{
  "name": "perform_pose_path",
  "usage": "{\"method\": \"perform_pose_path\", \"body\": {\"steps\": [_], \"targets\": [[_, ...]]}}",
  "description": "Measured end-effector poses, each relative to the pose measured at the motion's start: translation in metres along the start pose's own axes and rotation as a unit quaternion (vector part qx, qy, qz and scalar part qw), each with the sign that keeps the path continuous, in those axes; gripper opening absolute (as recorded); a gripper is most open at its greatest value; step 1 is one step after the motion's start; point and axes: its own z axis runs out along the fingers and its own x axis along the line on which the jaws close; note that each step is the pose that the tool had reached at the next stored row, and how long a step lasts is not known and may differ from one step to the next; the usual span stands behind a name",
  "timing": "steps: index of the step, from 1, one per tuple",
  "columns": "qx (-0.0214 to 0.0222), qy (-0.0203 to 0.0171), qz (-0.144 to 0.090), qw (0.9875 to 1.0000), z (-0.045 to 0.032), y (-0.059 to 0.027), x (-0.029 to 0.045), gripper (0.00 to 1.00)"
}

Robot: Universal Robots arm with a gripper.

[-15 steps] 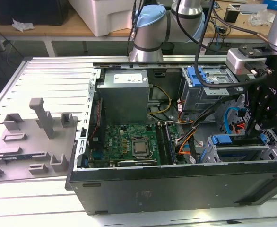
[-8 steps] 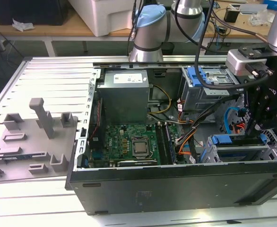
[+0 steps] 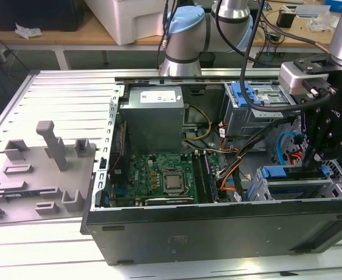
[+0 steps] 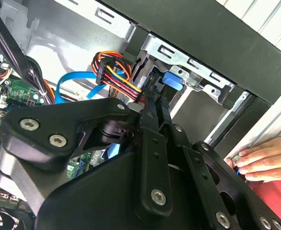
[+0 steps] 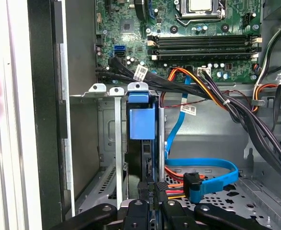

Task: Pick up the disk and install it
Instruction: 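Insert the first disk wire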

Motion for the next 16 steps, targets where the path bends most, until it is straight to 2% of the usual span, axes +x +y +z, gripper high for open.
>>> {"method": "perform_pose_path", "body": {"steps": [16], "targets": [[0.0000, -0.0003, 0.000, 1.0000, 0.0016, 0.0001, -0.0002, 0.17]]}}
